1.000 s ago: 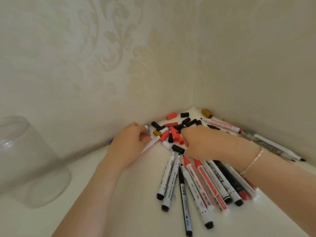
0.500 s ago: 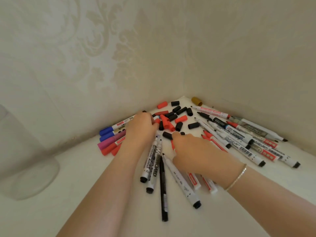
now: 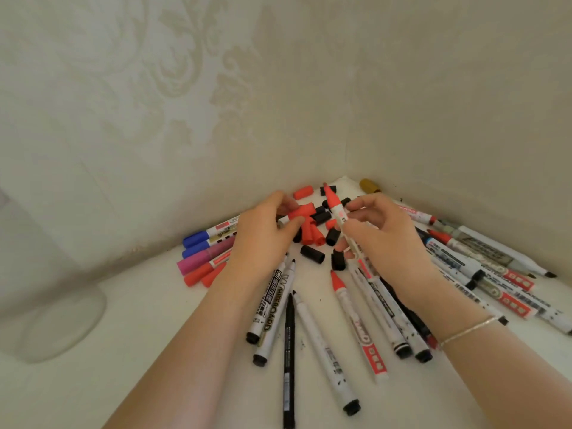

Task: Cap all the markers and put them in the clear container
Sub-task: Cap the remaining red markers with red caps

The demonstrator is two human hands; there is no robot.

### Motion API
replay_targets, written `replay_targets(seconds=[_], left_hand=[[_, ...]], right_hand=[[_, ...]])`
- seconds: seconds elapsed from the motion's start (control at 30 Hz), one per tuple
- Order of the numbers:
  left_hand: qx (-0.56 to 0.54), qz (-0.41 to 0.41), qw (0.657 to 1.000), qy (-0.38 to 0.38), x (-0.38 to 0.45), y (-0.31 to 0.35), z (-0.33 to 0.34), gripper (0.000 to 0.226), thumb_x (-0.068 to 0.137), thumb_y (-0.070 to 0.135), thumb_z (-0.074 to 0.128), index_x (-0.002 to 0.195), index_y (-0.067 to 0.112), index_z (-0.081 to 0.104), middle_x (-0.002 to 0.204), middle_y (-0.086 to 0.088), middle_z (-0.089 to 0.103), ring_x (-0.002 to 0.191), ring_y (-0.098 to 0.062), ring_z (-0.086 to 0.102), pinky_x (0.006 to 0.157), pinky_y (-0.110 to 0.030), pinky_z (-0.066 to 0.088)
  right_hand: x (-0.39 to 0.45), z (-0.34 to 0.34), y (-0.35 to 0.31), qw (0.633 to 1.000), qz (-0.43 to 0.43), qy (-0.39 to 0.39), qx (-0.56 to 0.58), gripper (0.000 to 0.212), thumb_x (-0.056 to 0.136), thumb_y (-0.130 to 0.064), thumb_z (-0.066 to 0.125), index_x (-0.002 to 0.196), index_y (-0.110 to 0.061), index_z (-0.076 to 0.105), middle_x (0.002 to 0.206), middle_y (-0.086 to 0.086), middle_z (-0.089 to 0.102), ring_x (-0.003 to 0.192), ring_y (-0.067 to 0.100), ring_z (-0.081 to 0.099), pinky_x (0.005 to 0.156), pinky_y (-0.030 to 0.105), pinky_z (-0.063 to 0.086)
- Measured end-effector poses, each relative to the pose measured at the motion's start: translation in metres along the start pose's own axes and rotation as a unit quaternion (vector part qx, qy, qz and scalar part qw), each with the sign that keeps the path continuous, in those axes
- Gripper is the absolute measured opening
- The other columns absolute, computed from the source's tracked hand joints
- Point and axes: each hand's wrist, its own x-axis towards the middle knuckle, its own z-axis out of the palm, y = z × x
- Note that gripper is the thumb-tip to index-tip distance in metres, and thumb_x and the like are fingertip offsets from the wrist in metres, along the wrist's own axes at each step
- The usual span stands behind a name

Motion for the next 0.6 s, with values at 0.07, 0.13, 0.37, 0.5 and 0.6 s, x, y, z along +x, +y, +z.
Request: replay_targets(seconds=[0.07, 0.13, 0.37, 0.5, 0.6], left_hand=[[-0.019, 0.004, 1.0, -0.005, -0.004, 0.001, -0.001, 0.019, 0.085, 0.021, 0.071, 0.091, 0.033, 0.058, 0.088, 0.025, 0.061, 0.091, 0.003, 0.059, 0.076, -0.009, 0.039], [-0.035, 0.015, 0.999, -0.008, -0.006, 0.003, -0.001, 0.022, 0.084, 0.018, 0.072, 0.094, 0.034, 0.061, 0.089, 0.027, 0.061, 0.091, 0.011, 0.057, 0.079, -0.002, 0.037], [-0.065, 0.018, 0.998, 0.002, -0.008, 0.006, -0.001, 0.025, 0.085, 0.016, 0.071, 0.102, 0.034, 0.069, 0.093, 0.032, 0.061, 0.096, 0.011, 0.057, 0.087, -0.005, 0.038], [-0.072, 0.034, 0.997, -0.001, -0.009, 0.007, -0.004, 0.026, 0.083, 0.016, 0.072, 0.096, 0.039, 0.067, 0.092, 0.033, 0.061, 0.096, 0.013, 0.056, 0.093, -0.012, 0.04], [-0.041, 0.099, 0.994, -0.022, -0.008, 0.007, -0.005, 0.025, 0.082, 0.019, 0.073, 0.095, 0.04, 0.067, 0.095, 0.031, 0.062, 0.103, 0.005, 0.055, 0.103, -0.038, 0.039]], right_hand=[[0.002, -0.002, 0.003, 0.994, -0.049, 0.011, -0.095, 0.014, 0.086, -0.014, 0.063, 0.094, -0.025, 0.06, 0.088, -0.005, 0.068, 0.063, 0.007, 0.064, 0.055, 0.019, 0.05], [0.001, -0.004, 0.006, 0.982, -0.078, 0.014, -0.174, 0.016, 0.083, -0.015, 0.064, 0.092, -0.028, 0.063, 0.084, -0.012, 0.065, 0.061, 0.002, 0.058, 0.055, 0.015, 0.047], [-0.003, -0.015, 0.004, 0.956, -0.095, 0.049, -0.274, 0.018, 0.081, -0.016, 0.064, 0.091, -0.031, 0.064, 0.081, -0.017, 0.062, 0.067, 0.009, 0.062, 0.068, 0.036, 0.056], [-0.005, -0.019, 0.005, 0.952, -0.094, 0.039, -0.29, 0.02, 0.081, -0.015, 0.065, 0.087, -0.035, 0.065, 0.082, -0.017, 0.063, 0.072, 0.002, 0.06, 0.068, 0.029, 0.054], [-0.004, -0.019, 0.006, 0.942, -0.098, 0.011, -0.321, 0.027, 0.081, -0.015, 0.064, 0.088, -0.042, 0.065, 0.087, -0.02, 0.064, 0.08, -0.002, 0.057, 0.071, 0.025, 0.052]])
